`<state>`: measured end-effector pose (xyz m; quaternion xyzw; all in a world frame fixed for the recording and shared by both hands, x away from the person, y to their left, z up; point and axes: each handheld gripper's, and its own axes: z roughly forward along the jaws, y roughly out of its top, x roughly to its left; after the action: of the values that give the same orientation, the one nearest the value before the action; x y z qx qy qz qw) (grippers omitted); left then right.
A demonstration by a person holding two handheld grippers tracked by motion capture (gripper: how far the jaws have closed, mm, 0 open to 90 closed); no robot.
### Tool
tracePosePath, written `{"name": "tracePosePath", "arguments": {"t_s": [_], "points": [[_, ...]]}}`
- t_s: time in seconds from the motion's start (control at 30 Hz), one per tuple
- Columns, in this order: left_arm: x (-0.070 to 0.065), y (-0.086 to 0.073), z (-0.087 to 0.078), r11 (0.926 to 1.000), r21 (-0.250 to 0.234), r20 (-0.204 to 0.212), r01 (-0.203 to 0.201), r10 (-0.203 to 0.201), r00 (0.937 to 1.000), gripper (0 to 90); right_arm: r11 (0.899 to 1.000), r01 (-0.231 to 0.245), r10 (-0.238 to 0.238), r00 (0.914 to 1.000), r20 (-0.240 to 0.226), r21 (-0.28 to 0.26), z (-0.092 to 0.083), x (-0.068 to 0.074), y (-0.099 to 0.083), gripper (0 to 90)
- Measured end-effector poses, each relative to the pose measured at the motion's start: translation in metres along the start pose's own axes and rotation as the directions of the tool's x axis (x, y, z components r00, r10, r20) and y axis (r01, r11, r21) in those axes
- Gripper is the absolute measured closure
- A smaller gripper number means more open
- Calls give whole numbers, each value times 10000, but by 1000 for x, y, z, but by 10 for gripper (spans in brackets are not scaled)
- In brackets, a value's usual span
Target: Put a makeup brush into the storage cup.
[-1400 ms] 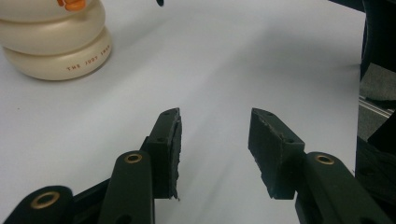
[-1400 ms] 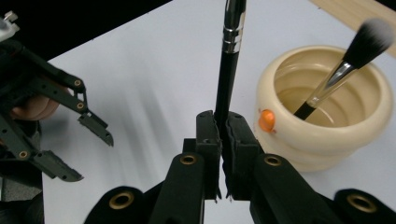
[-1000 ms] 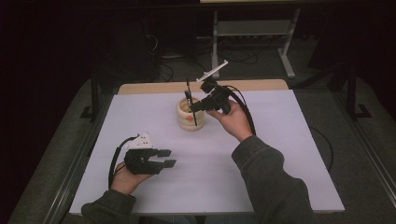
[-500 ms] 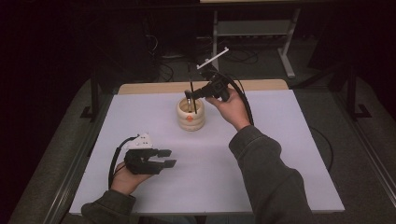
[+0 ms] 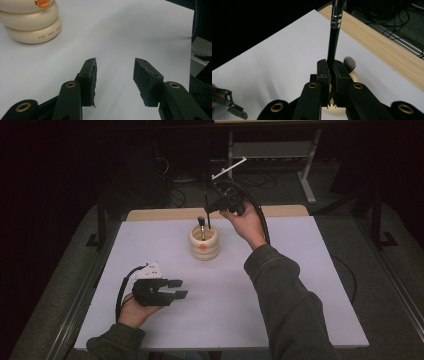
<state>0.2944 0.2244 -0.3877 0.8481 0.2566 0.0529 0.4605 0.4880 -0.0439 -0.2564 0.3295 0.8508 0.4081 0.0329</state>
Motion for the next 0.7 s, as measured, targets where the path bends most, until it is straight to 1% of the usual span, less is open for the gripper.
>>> {"name": "tracePosePath", "arguments": {"t_s": [0.03, 0.07, 0.1, 0.17, 0.2, 0.23, 0.33, 0.43, 0.5, 0.53, 0.57, 0.6, 0.7], "points": [[0, 0, 0, 10000, -31, -2, 16, -16, 10000, 530, 10000, 57, -57, 9999, 107, -58, 0, -2, 2, 847], [0, 0, -1, 10000, -45, -15, 4, -4, 10000, 530, 10000, 57, -57, 9999, 107, -58, 0, -2, 2, 847], [0, 0, -1, 10000, -67, -24, -1, 1, 10000, 527, 9999, -124, 124, 9999, 111, -40, 0, -2, 3, 847], [0, 0, -1, 10000, -62, -49, 27, -27, 10000, 519, 9998, -200, 202, 9997, 159, -96, 1, -3, 4, 847], [0, 0, -1, 9999, -113, -48, 65, -65, 10000, 518, 9998, -202, 203, 9996, 192, -34, 3, -4, 3, 847], [0, 0, -1, 9999, -138, -33, 52, -52, 10000, 517, 9999, -108, 110, 9997, 238, -71, 4, -6, 2, 847], [-1, 0, -1, 9999, -126, -25, 74, -74, 10000, 516, 9999, -172, 171, 9994, 298, 5, 6, -7, 2, 847], [-1, 0, -1, 9999, -133, -46, 79, -80, 10000, 515, 9991, -411, 412, 9988, 279, -52, 8, -8, 1, 847], [-1, 0, -1, 9999, -112, -59, 77, -78, 10000, 512, 9994, -316, 320, 9989, 342, -134, 9, -11, 0, 847], [-1, 0, -1, 9999, -106, -60, 46, -47, 10000, 508, 9989, -458, 462, 9983, 341, -122, 9, -12, -1, 847], [-1, 0, -1, 9999, -106, -60, 46, -47, 10000, 508, 9989, -458, 462, 9983, 341, -122, 9, -12, -1, 847], [-1, 0, -1, 9999, -121, -65, 55, -56, 10000, 507, 9991, -387, 393, 9983, 437, -158, 11, -13, -2, 847], [-2, 0, -2, 9998, -168, -85, 102, -103, 9999, 505, 9985, -516, 523, 9974, 497, -169, 13, -14, -3, 847]]}}
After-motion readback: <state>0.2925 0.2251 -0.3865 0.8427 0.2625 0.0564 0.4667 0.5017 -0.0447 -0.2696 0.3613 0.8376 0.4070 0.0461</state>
